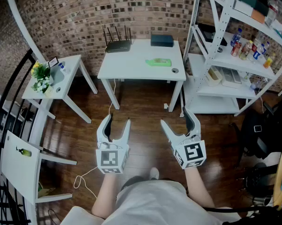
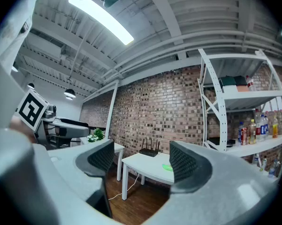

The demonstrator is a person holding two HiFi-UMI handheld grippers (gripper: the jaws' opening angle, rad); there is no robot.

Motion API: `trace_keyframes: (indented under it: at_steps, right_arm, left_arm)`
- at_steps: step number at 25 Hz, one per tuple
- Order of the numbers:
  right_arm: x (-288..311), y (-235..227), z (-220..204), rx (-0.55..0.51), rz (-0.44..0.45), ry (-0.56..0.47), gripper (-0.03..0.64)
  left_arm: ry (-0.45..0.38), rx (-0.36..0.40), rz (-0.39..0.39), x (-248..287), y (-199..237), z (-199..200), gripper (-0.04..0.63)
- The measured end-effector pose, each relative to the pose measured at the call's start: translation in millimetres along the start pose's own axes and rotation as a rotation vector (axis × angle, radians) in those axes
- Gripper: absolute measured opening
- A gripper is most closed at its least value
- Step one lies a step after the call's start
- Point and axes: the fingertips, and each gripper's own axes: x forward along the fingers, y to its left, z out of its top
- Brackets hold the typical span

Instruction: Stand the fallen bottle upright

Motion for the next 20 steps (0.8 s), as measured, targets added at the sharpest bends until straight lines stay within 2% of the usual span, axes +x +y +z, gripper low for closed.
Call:
trace_keyframes:
  at_steps: [5,10,15,18,20]
  right_arm:
    - [40.4,-45.4,-18.6,0.026,0.000,0.046,0.353]
    - [97.5,-61.3,-35.3,0.023,0.045,0.089,0.353]
    - [179.5,-83.1,-45.8,0.005,0.058,0.120,0.353]
    - [235.1,-94.3,-38.8,-0.013,0.082,0.133,0.353]
    - [270.6,-98.7,-33.2,-0.044,0.101,0.144,0.353]
  left_arm:
    - [0.062,-0.063,-0.020,53.4,-4.3,-18.2,0.256]
    - [0.106,-0.056,-0.068,109.5,4.5,-44.6,0.255]
    - [0.106,-0.087,-0.113,195.6,34.6,-59.0,0.255]
    - [0.088,-0.112,-0.151,250.7,52.7,-49.9,0.255]
    - [0.066,-0.100,-0.180,284.2,65.0,-42.2,0.253]
